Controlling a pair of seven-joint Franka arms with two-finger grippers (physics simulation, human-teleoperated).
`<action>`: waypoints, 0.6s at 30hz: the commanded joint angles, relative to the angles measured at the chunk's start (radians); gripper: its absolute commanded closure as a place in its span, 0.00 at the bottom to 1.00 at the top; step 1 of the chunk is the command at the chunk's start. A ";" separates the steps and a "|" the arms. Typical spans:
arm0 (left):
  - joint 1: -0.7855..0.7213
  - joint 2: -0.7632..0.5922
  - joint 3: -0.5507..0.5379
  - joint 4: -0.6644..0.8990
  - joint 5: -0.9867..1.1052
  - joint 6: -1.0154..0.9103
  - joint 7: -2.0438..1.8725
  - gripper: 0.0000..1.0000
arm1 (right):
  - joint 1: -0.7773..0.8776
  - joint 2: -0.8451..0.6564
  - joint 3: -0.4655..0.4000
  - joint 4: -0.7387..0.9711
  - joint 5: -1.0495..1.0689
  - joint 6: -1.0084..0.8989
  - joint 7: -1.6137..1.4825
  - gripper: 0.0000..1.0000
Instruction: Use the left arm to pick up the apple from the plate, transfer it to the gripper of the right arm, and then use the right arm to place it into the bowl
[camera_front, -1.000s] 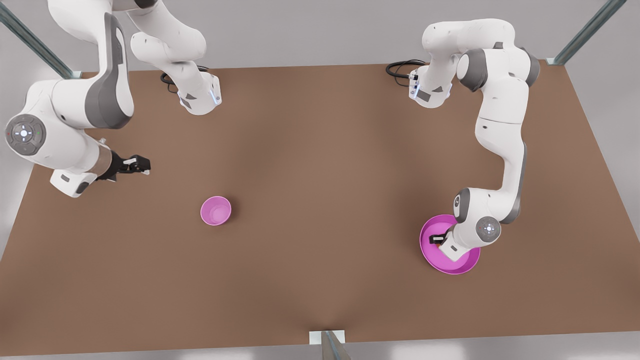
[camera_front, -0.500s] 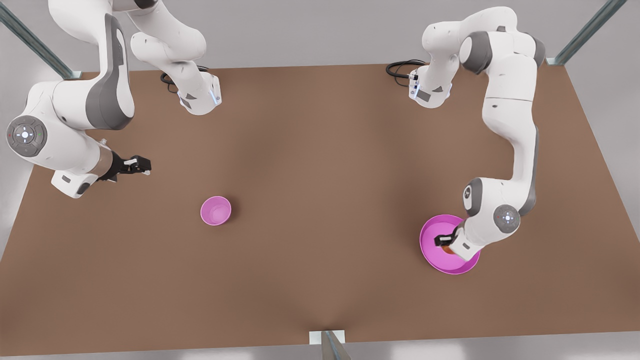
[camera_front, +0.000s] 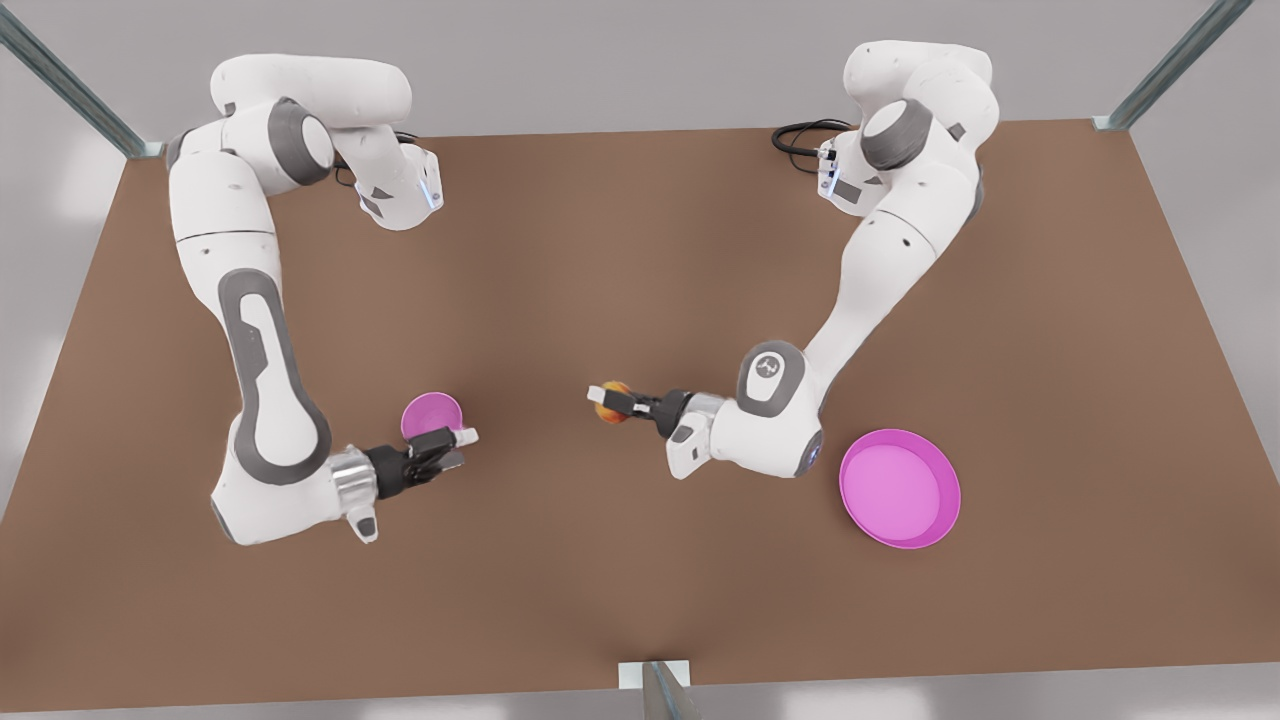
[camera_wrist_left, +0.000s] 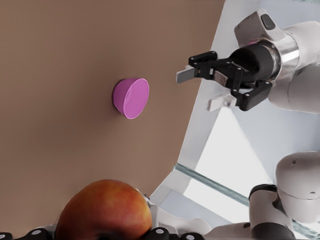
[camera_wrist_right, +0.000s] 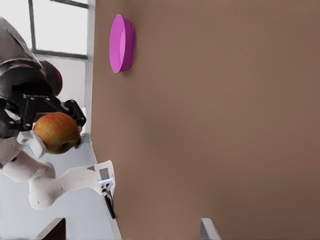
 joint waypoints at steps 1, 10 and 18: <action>0.000 0.014 -0.004 0.003 -0.157 0.053 0.126 0.37 | -0.003 0.025 0.037 0.007 0.112 0.187 -0.861 0.00; 0.002 -0.004 -0.010 -0.003 -0.144 0.197 0.334 0.37 | -0.004 0.077 0.137 0.007 0.232 0.231 -1.080 0.00; 0.034 0.017 -0.012 -0.022 -0.325 0.197 0.410 0.37 | -0.014 0.094 0.189 0.008 0.285 0.228 -1.372 0.00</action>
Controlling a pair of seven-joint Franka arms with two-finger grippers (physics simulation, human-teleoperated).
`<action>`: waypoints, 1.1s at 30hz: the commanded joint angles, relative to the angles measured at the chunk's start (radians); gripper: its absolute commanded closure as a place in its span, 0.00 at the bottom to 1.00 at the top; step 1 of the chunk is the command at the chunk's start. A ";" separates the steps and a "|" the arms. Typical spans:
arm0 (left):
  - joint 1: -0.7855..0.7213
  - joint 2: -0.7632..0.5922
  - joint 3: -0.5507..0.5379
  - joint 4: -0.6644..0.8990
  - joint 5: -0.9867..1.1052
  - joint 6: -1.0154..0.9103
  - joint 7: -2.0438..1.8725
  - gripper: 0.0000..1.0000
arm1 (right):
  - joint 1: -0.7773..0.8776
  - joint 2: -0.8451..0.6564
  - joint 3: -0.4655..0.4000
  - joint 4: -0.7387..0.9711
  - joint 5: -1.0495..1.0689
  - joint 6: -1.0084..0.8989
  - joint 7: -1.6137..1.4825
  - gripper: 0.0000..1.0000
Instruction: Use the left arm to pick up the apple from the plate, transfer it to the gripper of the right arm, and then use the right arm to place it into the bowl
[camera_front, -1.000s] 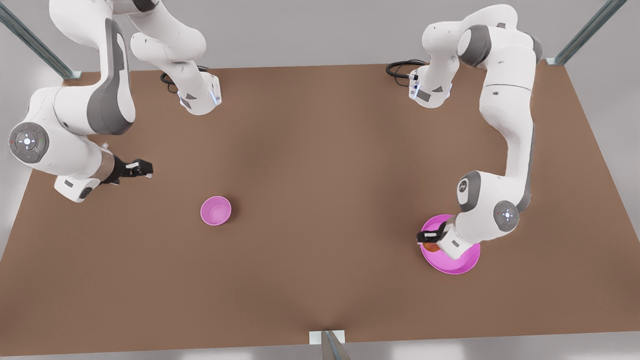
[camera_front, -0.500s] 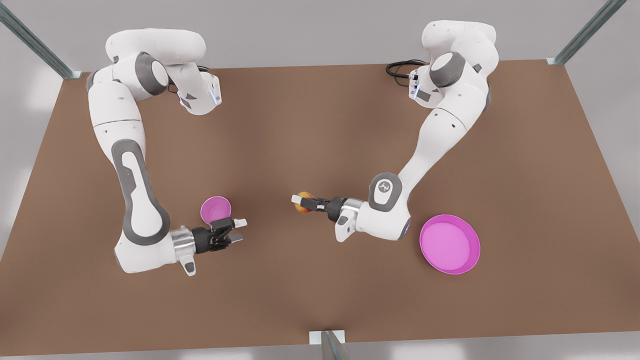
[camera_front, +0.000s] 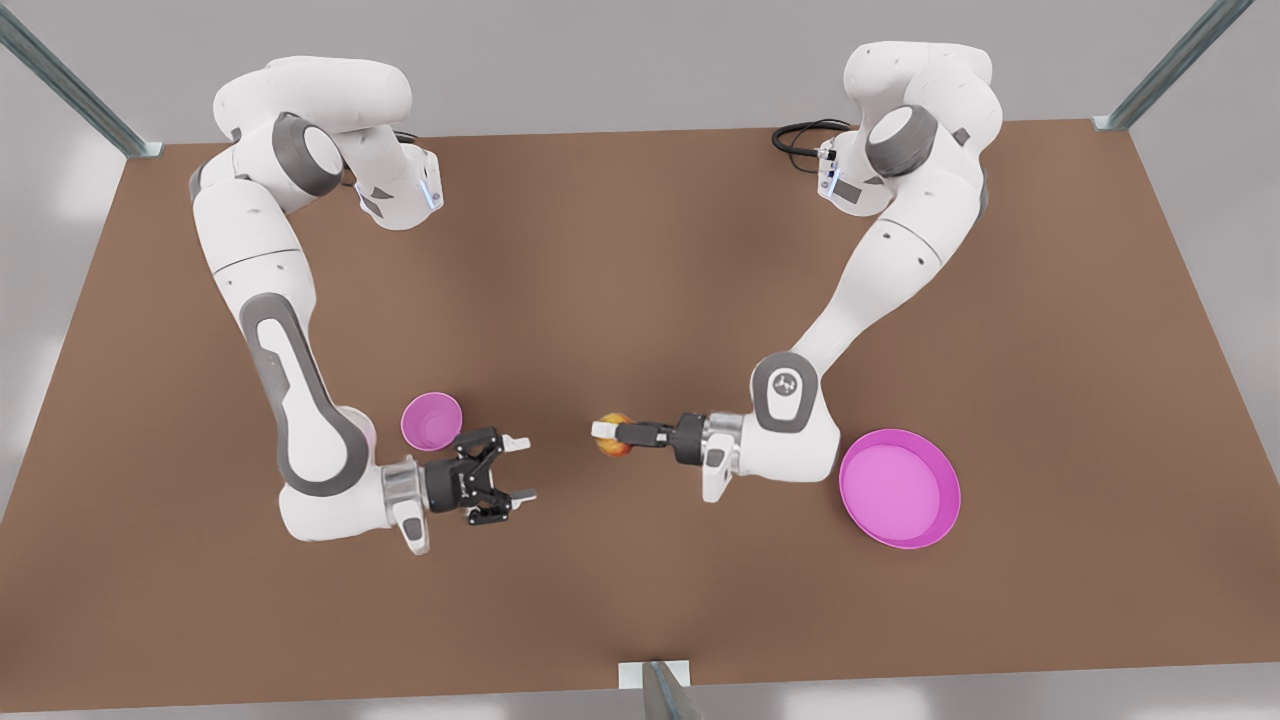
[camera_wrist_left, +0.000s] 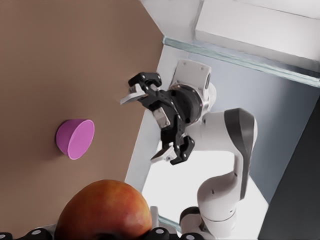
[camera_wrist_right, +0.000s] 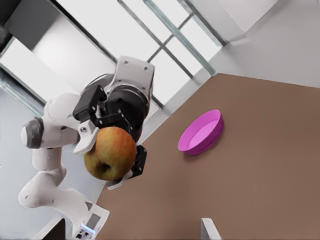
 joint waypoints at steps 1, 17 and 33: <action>-0.003 0.004 -0.001 0.001 -0.081 0.024 0.239 0.37 | 0.001 0.020 0.027 0.004 0.052 0.013 -0.647 0.00; -0.017 0.018 -0.001 0.008 -0.110 0.104 0.285 0.37 | 0.031 0.105 0.142 0.074 0.073 0.132 -0.633 0.00; -0.019 0.018 -0.001 0.008 -0.144 0.127 0.285 0.37 | 0.036 0.103 0.177 0.032 0.122 0.132 -0.637 0.00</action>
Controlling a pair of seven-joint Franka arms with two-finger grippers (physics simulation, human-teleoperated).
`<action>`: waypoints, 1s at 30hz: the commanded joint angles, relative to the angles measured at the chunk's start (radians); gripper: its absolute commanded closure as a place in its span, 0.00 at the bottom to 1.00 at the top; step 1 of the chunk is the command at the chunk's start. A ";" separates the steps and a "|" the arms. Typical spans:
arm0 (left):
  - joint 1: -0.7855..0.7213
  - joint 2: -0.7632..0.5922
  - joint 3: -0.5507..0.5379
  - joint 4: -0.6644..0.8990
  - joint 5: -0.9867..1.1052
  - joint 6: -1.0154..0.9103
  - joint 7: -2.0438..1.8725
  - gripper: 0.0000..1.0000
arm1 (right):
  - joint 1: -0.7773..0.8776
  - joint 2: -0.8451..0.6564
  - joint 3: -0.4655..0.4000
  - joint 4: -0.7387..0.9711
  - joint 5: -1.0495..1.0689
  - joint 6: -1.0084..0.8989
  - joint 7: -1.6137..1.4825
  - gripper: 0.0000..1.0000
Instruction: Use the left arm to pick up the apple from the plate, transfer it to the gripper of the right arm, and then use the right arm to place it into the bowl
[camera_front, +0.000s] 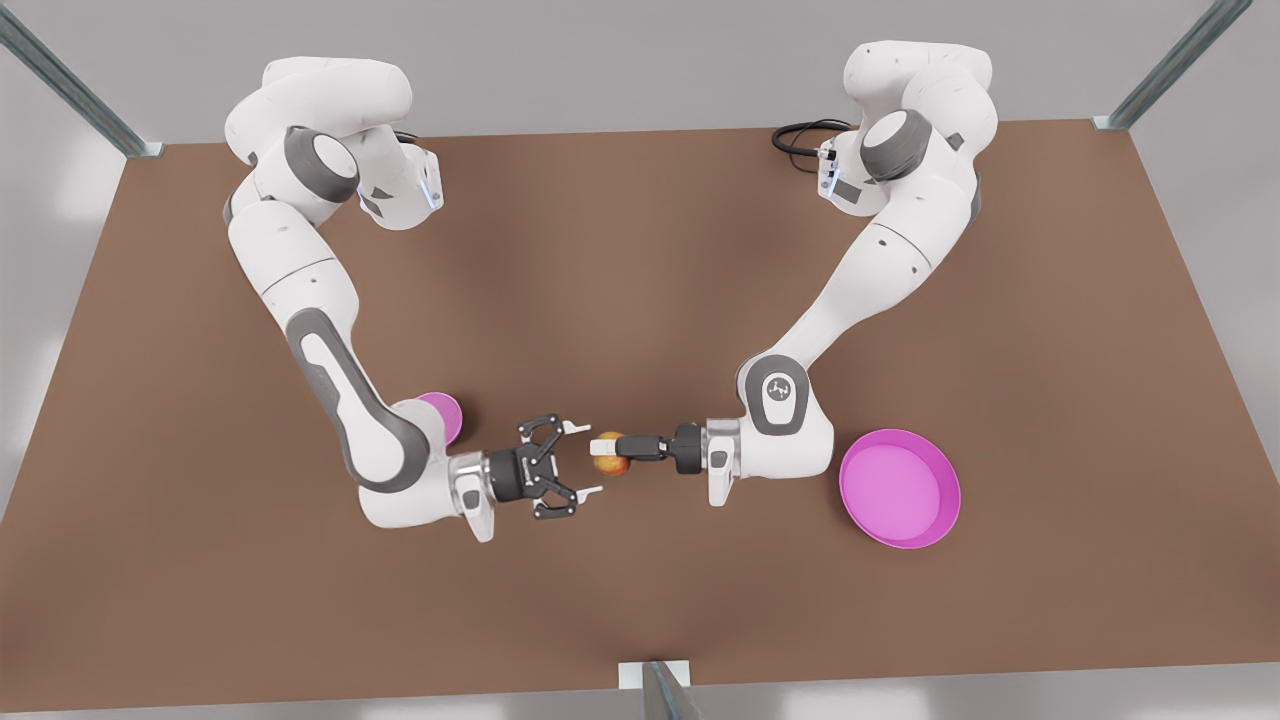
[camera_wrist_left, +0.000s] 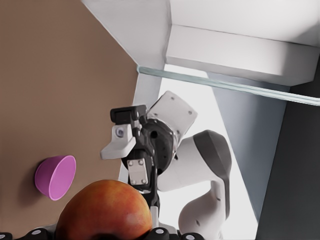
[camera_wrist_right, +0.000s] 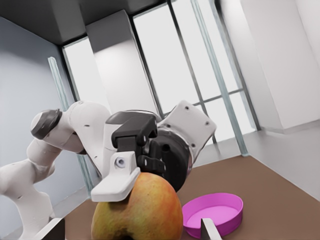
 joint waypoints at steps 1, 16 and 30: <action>0.000 -0.002 -0.001 0.000 -0.010 0.002 0.071 0.37 | 0.004 -0.002 0.001 0.000 0.008 0.006 -0.102 0.00; -0.006 -0.003 -0.001 0.000 -0.013 0.021 0.068 0.36 | 0.056 0.017 0.009 0.008 0.036 0.065 -0.097 0.00; -0.006 -0.005 -0.001 -0.003 -0.011 0.022 0.070 0.13 | 0.064 0.020 0.007 0.012 0.039 0.072 -0.108 0.36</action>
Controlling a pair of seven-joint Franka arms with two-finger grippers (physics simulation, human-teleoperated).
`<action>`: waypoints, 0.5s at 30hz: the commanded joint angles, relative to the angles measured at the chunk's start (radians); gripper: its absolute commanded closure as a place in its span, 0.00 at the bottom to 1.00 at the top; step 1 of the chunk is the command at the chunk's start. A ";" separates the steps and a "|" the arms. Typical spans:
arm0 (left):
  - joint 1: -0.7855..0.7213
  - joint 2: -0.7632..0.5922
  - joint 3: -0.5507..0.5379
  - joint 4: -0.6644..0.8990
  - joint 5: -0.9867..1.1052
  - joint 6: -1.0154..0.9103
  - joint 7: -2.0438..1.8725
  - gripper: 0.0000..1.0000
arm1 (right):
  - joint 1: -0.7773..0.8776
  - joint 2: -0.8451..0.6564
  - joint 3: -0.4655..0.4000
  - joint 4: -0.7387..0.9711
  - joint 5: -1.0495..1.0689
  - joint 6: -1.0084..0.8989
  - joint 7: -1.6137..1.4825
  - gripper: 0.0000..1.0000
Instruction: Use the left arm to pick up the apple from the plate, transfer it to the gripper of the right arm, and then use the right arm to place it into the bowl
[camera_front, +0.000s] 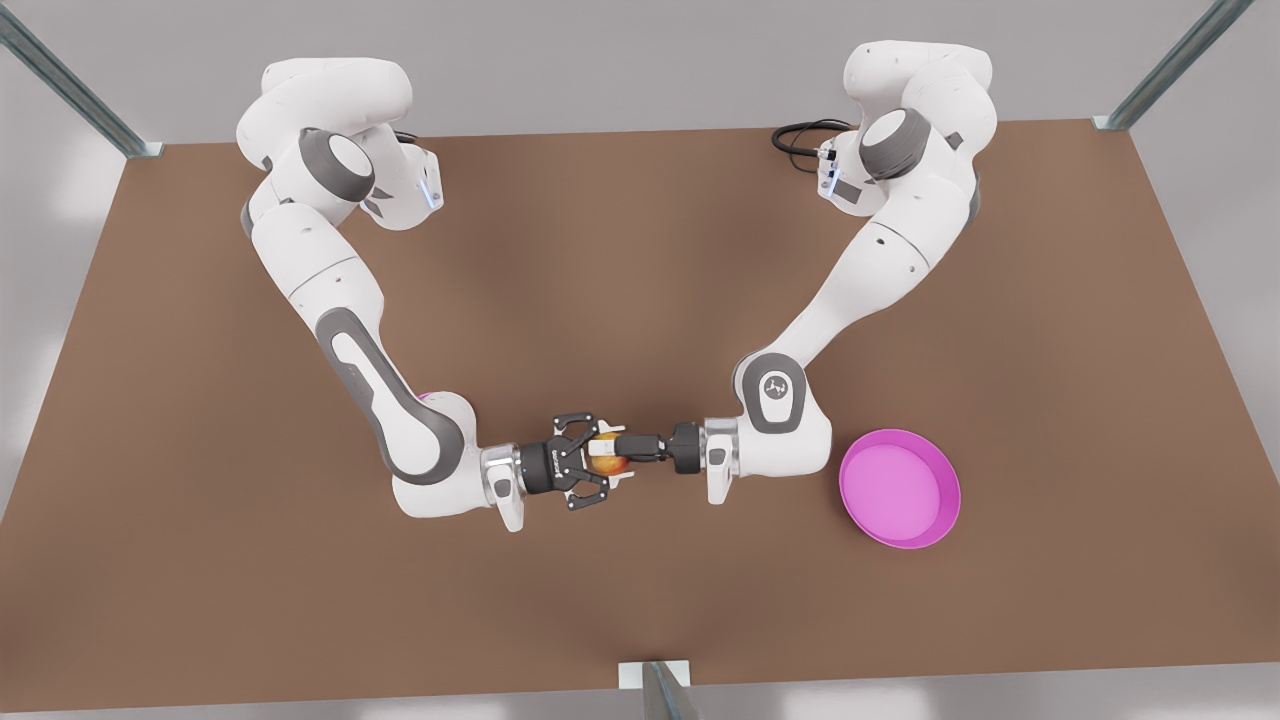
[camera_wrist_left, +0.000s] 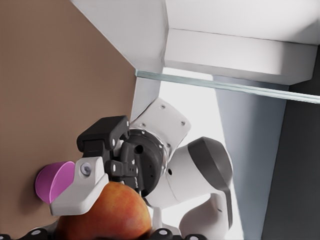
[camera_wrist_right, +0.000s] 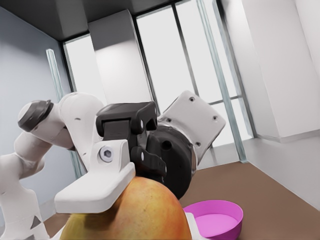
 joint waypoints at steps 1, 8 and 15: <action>0.000 -0.003 -0.001 0.000 0.002 -0.001 0.029 0.00 | 0.000 -0.002 0.001 0.000 0.001 0.003 -0.024 0.36; 0.018 -0.009 0.004 0.000 0.040 -0.002 0.023 0.00 | -0.028 -0.006 0.001 -0.007 -0.011 -0.029 -0.018 0.36; 0.406 -0.020 0.042 0.003 0.417 -0.622 -0.135 0.00 | -0.153 -0.032 -0.002 -0.012 -0.265 -0.154 0.058 0.36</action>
